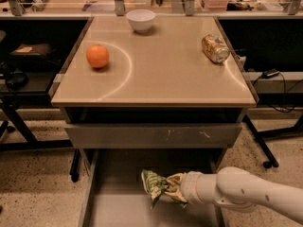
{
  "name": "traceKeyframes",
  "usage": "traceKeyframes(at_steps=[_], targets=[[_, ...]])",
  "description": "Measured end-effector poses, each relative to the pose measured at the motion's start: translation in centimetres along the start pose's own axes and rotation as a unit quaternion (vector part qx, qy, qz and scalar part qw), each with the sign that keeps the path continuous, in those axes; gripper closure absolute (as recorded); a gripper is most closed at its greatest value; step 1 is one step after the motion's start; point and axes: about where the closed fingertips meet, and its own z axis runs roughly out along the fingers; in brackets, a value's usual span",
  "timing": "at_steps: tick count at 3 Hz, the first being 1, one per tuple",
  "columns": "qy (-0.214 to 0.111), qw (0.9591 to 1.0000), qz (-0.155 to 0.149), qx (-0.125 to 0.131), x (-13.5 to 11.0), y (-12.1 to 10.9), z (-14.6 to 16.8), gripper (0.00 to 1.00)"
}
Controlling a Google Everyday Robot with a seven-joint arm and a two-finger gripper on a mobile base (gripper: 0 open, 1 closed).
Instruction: Place green jalapeno chip bag into middle drawer
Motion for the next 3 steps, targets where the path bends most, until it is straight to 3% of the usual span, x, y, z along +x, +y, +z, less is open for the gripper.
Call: traceKeyframes(at_steps=[1,2,3], targets=[[0.013,0.9997,0.002,0.021,3.7,-1.5,4.7,1.0],[0.006,0.9992,-0.01,0.038,6.0,-2.3,7.7,1.0],[-0.004,0.999,-0.018,0.04,8.1,-2.6,9.6,1.0]])
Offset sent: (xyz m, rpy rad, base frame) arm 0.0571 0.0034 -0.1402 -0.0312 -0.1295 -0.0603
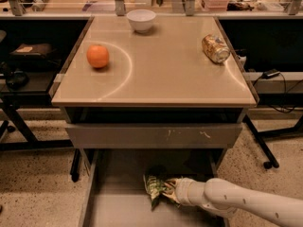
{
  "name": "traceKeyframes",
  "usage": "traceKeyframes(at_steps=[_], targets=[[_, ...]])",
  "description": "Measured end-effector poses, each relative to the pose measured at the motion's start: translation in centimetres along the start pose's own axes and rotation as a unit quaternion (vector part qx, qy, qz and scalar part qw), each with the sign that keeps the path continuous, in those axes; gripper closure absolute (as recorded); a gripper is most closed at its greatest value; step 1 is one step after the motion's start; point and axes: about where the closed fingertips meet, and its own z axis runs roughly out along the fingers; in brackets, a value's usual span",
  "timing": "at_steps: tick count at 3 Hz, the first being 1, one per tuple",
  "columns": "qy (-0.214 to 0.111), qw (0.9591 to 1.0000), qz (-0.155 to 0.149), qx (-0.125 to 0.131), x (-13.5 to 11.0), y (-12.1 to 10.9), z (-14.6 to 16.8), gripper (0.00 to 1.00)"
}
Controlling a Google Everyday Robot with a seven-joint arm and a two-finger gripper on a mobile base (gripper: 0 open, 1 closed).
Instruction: Place green jalapeno chip bag into middle drawer
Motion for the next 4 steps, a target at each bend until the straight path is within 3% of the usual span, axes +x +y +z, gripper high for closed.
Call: traceKeyframes(at_steps=[4], targets=[[-0.001,1.0,0.002,-0.001,0.17,0.13,0.32,0.12]])
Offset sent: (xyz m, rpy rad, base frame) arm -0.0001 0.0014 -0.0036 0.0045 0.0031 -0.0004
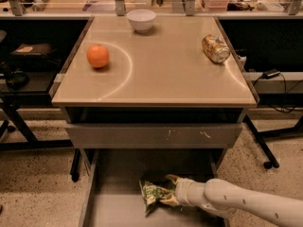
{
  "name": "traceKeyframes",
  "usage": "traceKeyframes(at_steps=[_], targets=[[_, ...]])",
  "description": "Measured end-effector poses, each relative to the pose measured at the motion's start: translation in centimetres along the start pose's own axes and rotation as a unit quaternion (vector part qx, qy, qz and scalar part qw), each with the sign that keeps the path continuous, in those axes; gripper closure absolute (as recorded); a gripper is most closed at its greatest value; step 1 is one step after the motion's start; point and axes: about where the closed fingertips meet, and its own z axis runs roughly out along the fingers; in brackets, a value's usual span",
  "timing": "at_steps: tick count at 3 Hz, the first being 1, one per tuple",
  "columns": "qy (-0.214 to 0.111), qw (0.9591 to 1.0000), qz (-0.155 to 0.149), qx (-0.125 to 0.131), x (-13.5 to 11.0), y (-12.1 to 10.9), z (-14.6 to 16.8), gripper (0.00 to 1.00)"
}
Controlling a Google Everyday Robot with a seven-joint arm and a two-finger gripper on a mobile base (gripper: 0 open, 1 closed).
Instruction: Place green jalapeno chip bag into middle drawer
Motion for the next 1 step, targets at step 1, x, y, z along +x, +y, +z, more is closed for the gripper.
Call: traceKeyframes(at_steps=[1], targets=[[0.0,1.0,0.0,0.0,0.0,0.0,0.0,0.0]])
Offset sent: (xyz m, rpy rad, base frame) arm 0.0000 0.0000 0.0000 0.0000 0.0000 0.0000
